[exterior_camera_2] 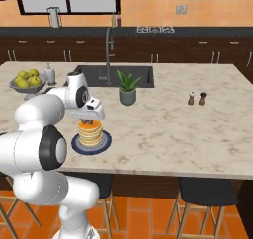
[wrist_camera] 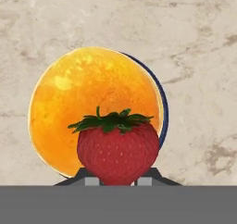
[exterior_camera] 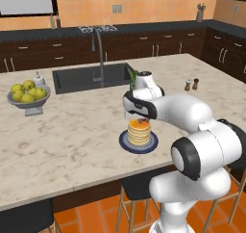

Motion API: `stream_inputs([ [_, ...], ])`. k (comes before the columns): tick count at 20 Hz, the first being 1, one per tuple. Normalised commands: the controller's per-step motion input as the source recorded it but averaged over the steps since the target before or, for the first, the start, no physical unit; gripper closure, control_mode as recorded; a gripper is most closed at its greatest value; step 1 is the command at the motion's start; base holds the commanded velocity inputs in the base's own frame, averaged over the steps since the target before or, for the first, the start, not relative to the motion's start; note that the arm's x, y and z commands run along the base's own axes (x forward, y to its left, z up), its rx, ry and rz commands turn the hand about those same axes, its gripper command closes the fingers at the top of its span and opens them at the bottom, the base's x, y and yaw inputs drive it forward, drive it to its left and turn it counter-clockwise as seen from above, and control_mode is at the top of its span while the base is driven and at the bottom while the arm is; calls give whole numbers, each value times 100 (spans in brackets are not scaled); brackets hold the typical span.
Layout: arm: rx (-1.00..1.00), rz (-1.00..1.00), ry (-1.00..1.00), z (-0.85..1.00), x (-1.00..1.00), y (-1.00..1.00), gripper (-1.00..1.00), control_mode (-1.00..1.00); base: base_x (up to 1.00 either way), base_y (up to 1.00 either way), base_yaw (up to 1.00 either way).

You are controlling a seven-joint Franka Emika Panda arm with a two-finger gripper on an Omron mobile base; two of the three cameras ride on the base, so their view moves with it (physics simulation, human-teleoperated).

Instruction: Take the strawberry from the fridge and place it on top of the pancake, located on the dining counter.

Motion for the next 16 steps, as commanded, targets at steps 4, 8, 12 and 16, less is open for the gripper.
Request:
stream_inputs([
  [4, 0, 0, 0, -12, -1, 0, 100, -100, 0, 0, 0],
  [8, 0, 0, 0, -13, 0, 6, 100, -100, 0, 0, 0],
  [12, 0, 0, 0, -16, 0, 5, 100, -100, 0, 0, 0],
  [16, 0, 0, 0, -12, 0, 0, 100, -100, 0, 0, 0],
])
